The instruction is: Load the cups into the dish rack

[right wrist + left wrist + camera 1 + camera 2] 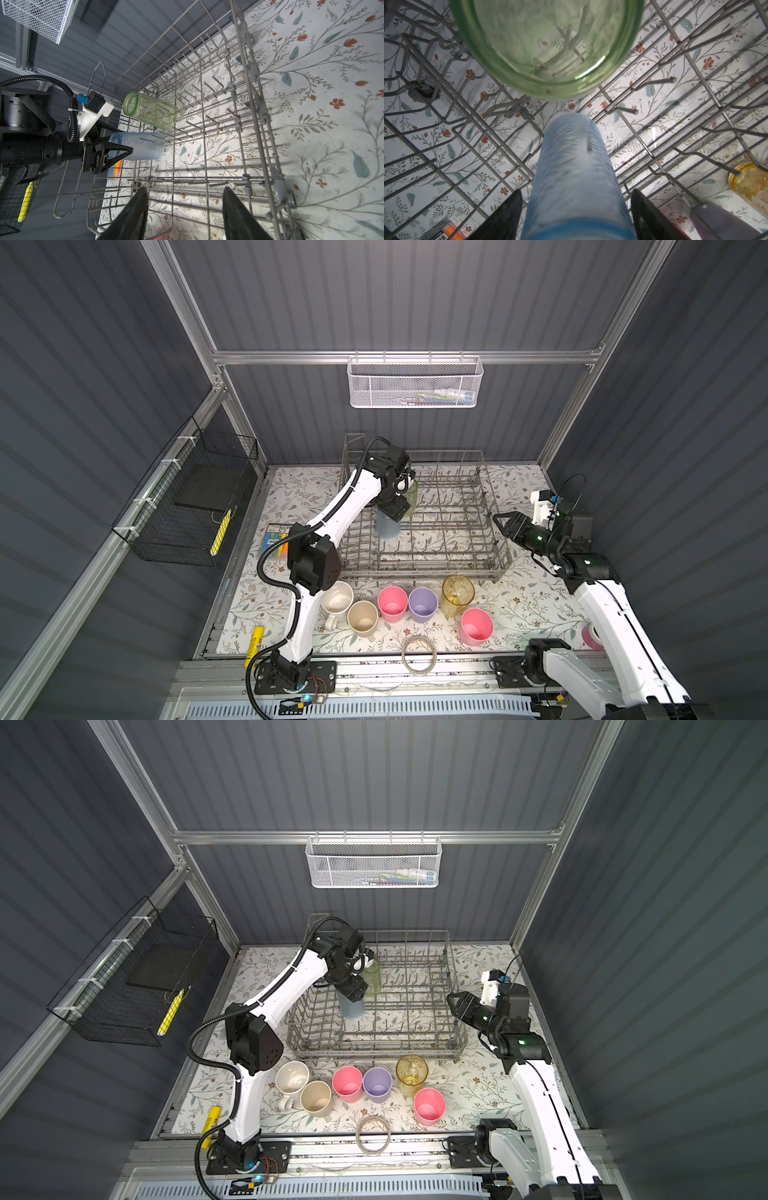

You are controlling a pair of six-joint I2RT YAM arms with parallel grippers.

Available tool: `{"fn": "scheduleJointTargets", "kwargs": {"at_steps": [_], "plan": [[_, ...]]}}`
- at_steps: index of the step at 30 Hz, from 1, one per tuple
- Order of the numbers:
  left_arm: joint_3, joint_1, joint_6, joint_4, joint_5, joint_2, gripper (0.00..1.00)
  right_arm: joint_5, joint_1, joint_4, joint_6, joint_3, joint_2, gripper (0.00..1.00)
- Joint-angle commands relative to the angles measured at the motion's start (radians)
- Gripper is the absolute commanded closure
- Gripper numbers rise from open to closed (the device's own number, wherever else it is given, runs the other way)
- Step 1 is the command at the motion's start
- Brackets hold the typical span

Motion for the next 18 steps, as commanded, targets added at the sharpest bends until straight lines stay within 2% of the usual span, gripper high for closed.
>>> {"fn": "scheduleJointTargets", "kwargs": {"at_steps": [1,9,18], "plan": [[0.026,-0.005,-0.007,-0.023,0.012,0.012,0.17,-0.016,-0.004,0.016,-0.005,-0.007,0.007,0.42],[0.020,-0.006,-0.016,-0.005,-0.002,-0.038,0.16,-0.021,-0.004,0.012,-0.010,-0.008,-0.001,0.41],[-0.040,-0.006,-0.040,0.106,-0.071,-0.195,0.09,-0.049,-0.002,0.022,-0.031,-0.002,-0.045,0.41]]}}
